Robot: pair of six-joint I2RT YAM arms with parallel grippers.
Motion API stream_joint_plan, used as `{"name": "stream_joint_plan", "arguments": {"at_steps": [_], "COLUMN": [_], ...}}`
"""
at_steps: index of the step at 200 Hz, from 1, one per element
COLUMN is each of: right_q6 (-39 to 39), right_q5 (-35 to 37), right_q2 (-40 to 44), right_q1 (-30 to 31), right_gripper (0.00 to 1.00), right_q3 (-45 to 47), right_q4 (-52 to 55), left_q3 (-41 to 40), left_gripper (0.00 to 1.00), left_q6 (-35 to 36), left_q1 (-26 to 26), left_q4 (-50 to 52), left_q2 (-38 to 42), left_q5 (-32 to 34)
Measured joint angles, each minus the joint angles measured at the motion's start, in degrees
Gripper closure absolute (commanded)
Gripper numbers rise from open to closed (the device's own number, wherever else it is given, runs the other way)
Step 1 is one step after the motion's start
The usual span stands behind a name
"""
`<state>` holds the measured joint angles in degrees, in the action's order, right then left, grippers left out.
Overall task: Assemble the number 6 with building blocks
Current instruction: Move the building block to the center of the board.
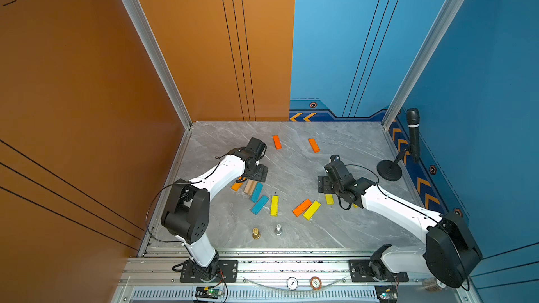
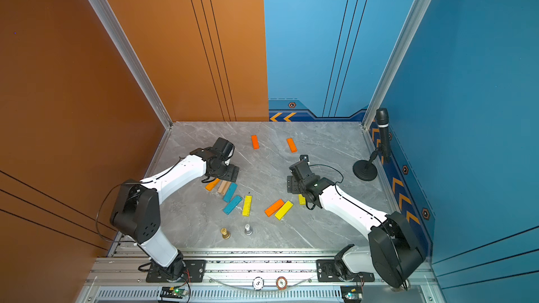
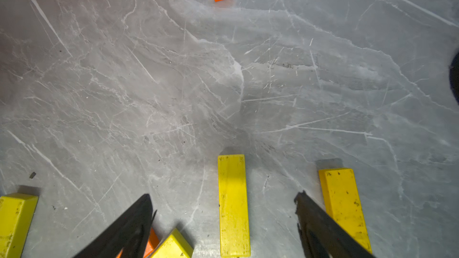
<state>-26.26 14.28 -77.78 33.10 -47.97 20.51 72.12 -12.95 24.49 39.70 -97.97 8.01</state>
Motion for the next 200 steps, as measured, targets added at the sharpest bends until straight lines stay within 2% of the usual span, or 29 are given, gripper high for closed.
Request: {"name": "stream_joint_plan", "arguments": {"at_steps": [35,67,147,200], "right_q6": [0.04,0.04,0.04,0.55], "right_q5": [-1.33,-2.16,-4.07,-4.22], "right_q2": [-2.23,-3.04,0.37,0.00], "right_q1": [0.02,-0.22,-6.82,-8.79], "right_gripper": [0.12,0.12,0.12,0.12], "right_q3": [-1.75,-1.92,-0.33,-0.68], "right_q4": [0.46,0.52,0.31,0.39], "left_q3": [0.76,1.62,3.02,3.45], "left_gripper": [0.32,0.39,0.40,0.39], "left_q6": [-0.61,-1.05,-4.59,-5.55], "left_q1": [-0.70,-0.94,1.44,1.79], "left_q4": [1.92,2.36,-0.72,-2.71], "left_q2": [-3.15,-5.73,-10.51,-10.47], "left_q5": [-2.86,-8.24,-24.76,-25.59]}}
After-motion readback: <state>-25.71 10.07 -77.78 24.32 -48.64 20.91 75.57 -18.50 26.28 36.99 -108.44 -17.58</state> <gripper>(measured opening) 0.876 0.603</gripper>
